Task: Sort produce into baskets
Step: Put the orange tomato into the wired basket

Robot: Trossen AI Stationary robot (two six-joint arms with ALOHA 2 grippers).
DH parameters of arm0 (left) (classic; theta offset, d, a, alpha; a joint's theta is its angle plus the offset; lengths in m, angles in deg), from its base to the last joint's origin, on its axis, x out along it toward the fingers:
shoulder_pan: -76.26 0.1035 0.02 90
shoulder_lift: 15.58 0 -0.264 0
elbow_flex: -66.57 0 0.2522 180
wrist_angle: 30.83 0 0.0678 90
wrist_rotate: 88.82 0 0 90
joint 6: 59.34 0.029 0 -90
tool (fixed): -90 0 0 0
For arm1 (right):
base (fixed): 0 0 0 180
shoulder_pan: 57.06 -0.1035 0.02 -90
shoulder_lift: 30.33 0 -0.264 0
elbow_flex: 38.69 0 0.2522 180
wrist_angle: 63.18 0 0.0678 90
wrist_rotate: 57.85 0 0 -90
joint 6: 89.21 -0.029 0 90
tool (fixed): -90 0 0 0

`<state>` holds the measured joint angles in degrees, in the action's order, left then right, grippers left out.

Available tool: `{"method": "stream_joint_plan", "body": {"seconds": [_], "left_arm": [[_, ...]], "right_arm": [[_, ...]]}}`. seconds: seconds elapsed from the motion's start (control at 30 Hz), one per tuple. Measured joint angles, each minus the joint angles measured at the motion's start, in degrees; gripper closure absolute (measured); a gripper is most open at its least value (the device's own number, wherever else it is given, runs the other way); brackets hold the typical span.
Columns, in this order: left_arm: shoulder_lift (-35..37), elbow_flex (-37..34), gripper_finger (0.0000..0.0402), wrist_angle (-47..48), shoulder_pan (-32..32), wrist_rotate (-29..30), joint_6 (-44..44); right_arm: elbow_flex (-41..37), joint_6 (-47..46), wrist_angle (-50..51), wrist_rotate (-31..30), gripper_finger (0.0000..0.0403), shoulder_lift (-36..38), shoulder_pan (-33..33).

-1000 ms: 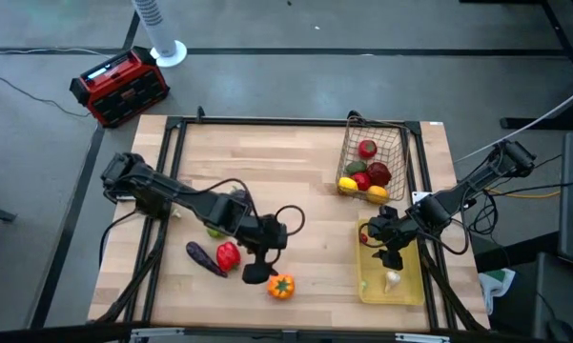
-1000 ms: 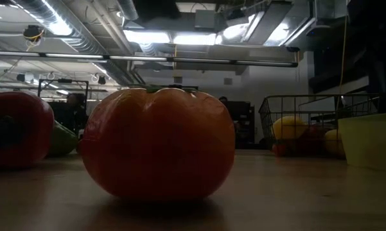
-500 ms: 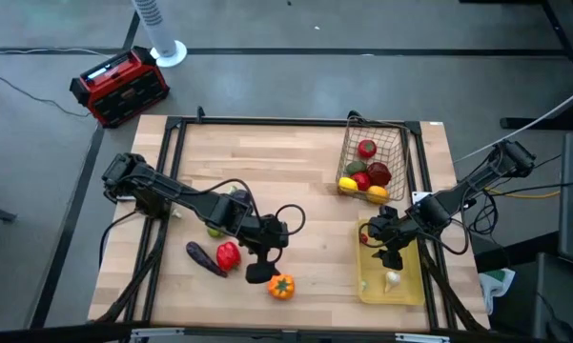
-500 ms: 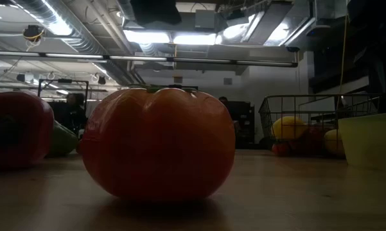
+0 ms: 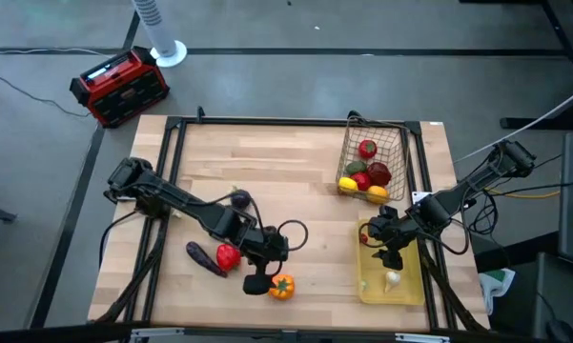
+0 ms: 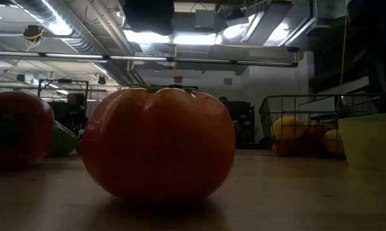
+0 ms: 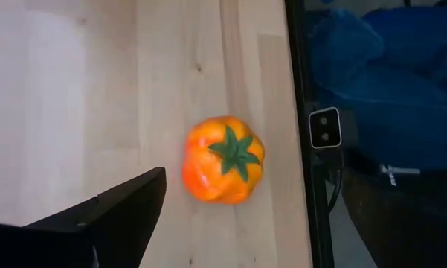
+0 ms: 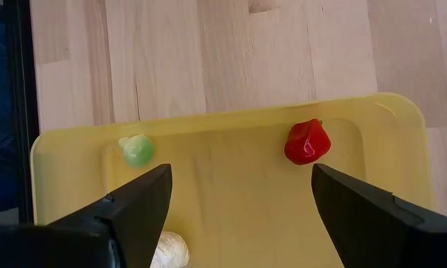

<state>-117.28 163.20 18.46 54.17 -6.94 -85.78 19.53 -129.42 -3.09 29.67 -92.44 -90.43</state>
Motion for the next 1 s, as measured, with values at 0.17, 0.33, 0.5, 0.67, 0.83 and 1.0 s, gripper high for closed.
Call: {"method": "stream_joint_plan", "body": {"seconds": [0.17,0.33,0.5,0.67,0.83,1.0], "left_arm": [[-2.66,0.00,0.0005,-1.57,-2.35,0.00,-0.49],[-4.99,0.02,0.0005,-2.18,-4.13,0.05,-0.90],[-7.52,0.00,0.0005,-2.21,-4.89,2.25,0.35],[-9.88,0.02,0.0005,-2.27,-5.00,5.61,0.39],[-12.14,0.00,0.0005,-2.61,-4.99,6.08,0.84],[-14.06,0.00,0.0005,-7.13,-5.49,6.05,2.00]], "right_arm": [[0.00,-0.02,-0.01,-0.02,0.0081,-0.02,-0.01],[0.00,0.00,-0.03,-0.05,0.0081,-0.02,0.01],[0.00,-0.02,-0.17,-0.66,0.0081,-0.02,-0.01],[0.00,-0.01,-0.23,-1.00,0.0081,-0.02,0.00],[0.00,-0.01,-0.29,-1.00,0.0081,-0.02,-0.01],[0.00,-0.01,-0.44,-1.01,0.0081,-0.02,-0.01]]}}
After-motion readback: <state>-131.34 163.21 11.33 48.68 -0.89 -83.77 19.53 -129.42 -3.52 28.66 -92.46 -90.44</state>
